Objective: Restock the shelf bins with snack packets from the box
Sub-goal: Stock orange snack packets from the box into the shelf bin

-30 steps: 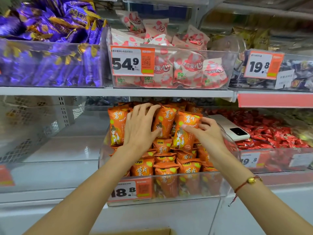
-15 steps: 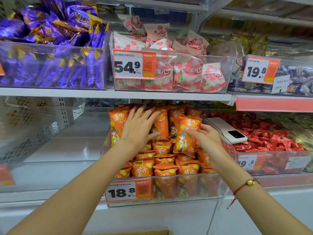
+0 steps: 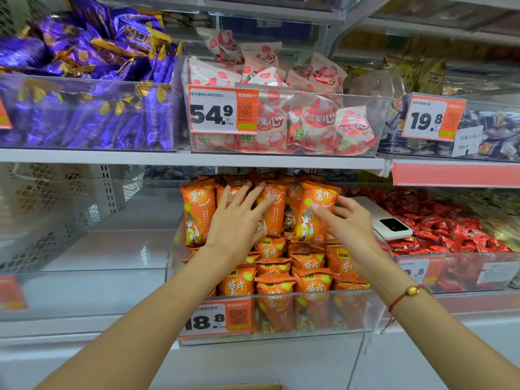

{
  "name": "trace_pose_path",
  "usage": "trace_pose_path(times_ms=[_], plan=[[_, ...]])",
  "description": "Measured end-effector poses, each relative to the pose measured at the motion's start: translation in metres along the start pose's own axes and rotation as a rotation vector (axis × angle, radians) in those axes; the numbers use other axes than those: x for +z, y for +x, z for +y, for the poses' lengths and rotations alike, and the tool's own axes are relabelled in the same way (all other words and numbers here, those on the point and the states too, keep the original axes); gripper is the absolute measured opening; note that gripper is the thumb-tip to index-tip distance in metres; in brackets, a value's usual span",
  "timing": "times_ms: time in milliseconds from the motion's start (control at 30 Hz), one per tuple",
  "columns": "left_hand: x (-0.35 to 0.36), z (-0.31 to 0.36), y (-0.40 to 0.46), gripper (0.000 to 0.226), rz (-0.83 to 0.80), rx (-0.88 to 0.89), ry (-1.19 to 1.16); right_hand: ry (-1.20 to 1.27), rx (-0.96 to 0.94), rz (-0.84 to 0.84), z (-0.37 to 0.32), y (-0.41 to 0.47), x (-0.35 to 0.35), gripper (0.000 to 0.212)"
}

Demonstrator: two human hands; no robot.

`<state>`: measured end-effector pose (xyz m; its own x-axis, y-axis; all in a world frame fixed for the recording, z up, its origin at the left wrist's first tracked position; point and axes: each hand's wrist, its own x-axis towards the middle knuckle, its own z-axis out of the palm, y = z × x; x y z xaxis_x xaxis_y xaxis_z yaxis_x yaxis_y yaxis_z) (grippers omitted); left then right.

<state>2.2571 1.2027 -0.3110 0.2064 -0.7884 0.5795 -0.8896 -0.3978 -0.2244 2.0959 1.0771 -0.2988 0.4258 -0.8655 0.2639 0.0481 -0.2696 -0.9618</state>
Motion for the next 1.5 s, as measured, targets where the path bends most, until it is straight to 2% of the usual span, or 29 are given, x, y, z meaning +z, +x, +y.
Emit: trace_pose_path(times_ms=[133, 267, 433, 600, 667, 767, 833, 967, 1167, 1233, 1367, 1500], plan=[[-0.002, 0.001, -0.002, 0.071, 0.039, -0.03, -0.048, -0.115, -0.089, 0.025, -0.004, 0.016, 0.015, 0.071], [-0.004, 0.004, 0.001, 0.07, 0.055, -0.058, -0.053, -0.324, -0.126, -0.147, 0.007, 0.019, 0.03, 0.059], [-0.003, 0.001, 0.003, 0.07, 0.072, -0.045, -0.071, -0.61, -0.18, -0.215, 0.016, 0.022, 0.026, 0.049], [-0.005, 0.002, 0.006, 0.072, 0.06, -0.044, -0.07, -0.619, -0.135, -0.298, 0.014, 0.02, 0.024, 0.033], [-0.009, -0.001, 0.008, 0.076, 0.047, -0.034, -0.065, -0.637, -0.163, -0.229, 0.013, 0.018, 0.022, 0.045], [-0.01, -0.008, 0.005, 0.083, 0.021, -0.028, -0.034, -0.633, -0.278, -0.029, 0.014, 0.007, 0.024, 0.074], [-0.01, -0.011, 0.003, 0.084, 0.0, -0.025, -0.011, -0.622, -0.339, 0.013, 0.01, 0.004, 0.029, 0.073], [-0.011, -0.01, 0.004, 0.082, -0.035, -0.022, 0.022, -0.717, -0.409, -0.019, 0.01, 0.01, 0.036, 0.063], [-0.016, -0.008, 0.008, 0.085, -0.116, -0.017, -0.006, -0.926, -0.429, -0.104, 0.014, 0.005, 0.027, 0.075], [-0.018, -0.009, 0.004, 0.086, -0.114, -0.016, -0.029, -0.979, -0.445, -0.084, 0.012, 0.002, 0.024, 0.077], [-0.025, -0.017, -0.009, 0.078, -0.039, -0.061, -0.027, -0.948, -0.664, 0.071, 0.009, -0.001, 0.026, 0.068], [-0.027, -0.032, -0.014, 0.071, -0.022, -0.124, 0.02, -1.056, -0.886, -0.037, 0.009, 0.003, 0.046, 0.065]])
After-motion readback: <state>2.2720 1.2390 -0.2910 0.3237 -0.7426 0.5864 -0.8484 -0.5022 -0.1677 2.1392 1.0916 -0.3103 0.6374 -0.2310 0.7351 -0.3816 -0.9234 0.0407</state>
